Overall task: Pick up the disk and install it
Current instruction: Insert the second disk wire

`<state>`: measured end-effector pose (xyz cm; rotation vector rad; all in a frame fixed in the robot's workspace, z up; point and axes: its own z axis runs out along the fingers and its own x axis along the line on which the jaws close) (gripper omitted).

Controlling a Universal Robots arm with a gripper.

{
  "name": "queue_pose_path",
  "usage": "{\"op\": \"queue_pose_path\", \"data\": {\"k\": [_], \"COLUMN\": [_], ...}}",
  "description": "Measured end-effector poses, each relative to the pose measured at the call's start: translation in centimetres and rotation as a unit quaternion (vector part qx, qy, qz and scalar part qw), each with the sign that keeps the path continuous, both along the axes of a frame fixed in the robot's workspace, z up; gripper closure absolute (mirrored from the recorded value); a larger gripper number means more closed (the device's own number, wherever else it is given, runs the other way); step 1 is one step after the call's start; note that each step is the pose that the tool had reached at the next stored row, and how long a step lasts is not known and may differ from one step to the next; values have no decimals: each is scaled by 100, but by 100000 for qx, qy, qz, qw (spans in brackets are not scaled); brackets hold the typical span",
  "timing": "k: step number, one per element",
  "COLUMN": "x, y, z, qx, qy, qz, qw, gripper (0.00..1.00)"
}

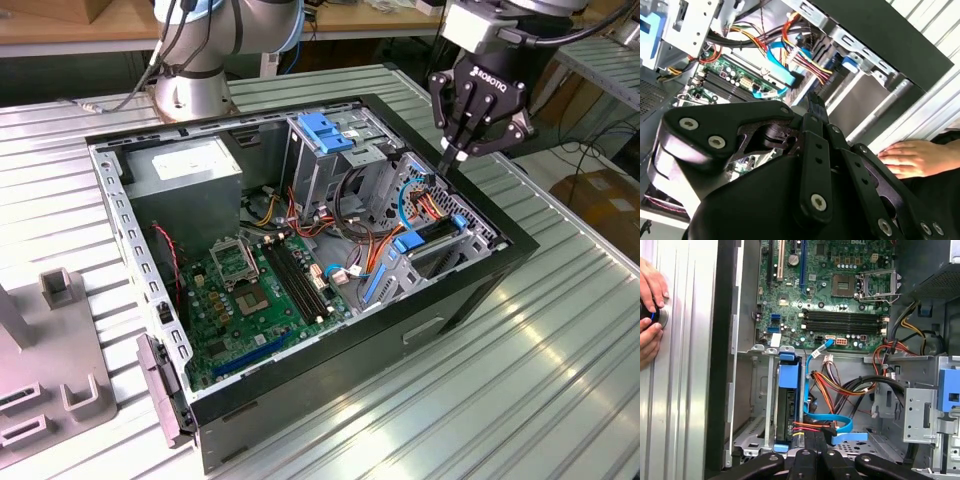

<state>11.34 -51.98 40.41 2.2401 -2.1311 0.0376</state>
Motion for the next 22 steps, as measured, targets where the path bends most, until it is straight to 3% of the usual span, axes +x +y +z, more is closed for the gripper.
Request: {"op": "queue_pose_path", "data": {"k": [5,8,10,13,14,17,22], "x": [-2,-3,-2,-2,-3,-2,-2], "y": [123,131,142,172,196,263,324], "z": [-39,-74,-106,-135,-148,-183,-218], "qx": [-124,-201,-239,-359,-726,-2414,-4599], "qy": [9,8,9,8,11,8,10], "qz": [1,2,4,3,1,2,2], "qw": [100000,100000,100000,99999,99997,99971,99894], "gripper": [89,89,76,76,76,76,76]}}
